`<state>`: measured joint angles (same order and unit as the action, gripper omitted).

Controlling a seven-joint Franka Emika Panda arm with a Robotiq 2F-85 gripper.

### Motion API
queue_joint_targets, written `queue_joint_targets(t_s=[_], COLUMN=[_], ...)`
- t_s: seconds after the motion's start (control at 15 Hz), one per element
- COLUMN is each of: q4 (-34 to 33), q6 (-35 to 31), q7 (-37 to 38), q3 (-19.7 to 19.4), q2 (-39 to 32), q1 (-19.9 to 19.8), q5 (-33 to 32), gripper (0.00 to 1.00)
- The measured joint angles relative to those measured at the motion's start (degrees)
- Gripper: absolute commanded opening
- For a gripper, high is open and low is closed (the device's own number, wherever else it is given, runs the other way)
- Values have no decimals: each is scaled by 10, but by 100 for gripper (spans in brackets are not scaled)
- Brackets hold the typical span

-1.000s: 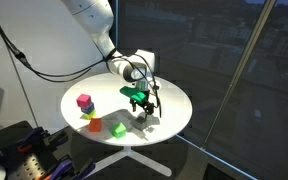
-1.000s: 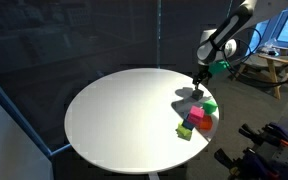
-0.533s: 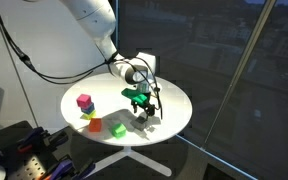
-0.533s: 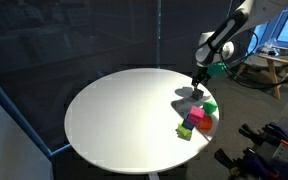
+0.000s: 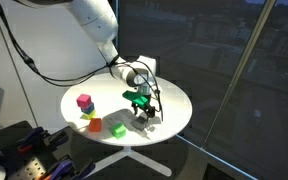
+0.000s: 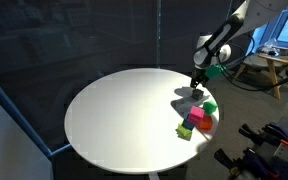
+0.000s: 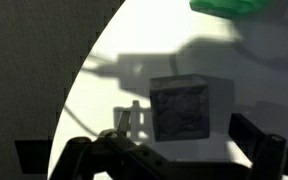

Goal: Put the grey block on top of the orange block

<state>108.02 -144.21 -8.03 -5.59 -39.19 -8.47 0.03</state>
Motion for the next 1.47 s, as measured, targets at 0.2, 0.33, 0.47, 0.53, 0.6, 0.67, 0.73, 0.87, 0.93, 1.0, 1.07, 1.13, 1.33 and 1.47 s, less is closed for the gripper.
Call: queue_joint_targets(t_s=[0.2, 0.33, 0.47, 0.53, 0.6, 0.67, 0.73, 0.87, 0.93, 1.0, 1.07, 1.13, 1.33, 1.47], q4=[-6, -11, -14, -15, -16, -16, -17, -17, -17, -17, -17, -18, -18, -18], q6=[0, 0, 0, 0, 0, 0, 0, 0, 0, 0, 0, -1, -1, -1], q7=[0, 0, 0, 0, 0, 0, 0, 0, 0, 0, 0, 0, 0, 0], q3=[0, 0, -1, -1, -1, -1, -2, -2, -3, -3, -3, -4, -4, -4], q2=[-7, -12, -15, -16, -18, -19, -20, -24, -26, -27, -29, -30, -33, -34], q1=[0, 0, 0, 0, 0, 0, 0, 0, 0, 0, 0, 0, 0, 0], q5=[0, 0, 0, 0, 0, 0, 0, 0, 0, 0, 0, 0, 0, 0], gripper=[100, 100, 100, 100, 100, 100, 100, 100, 100, 100, 75, 73, 48, 33])
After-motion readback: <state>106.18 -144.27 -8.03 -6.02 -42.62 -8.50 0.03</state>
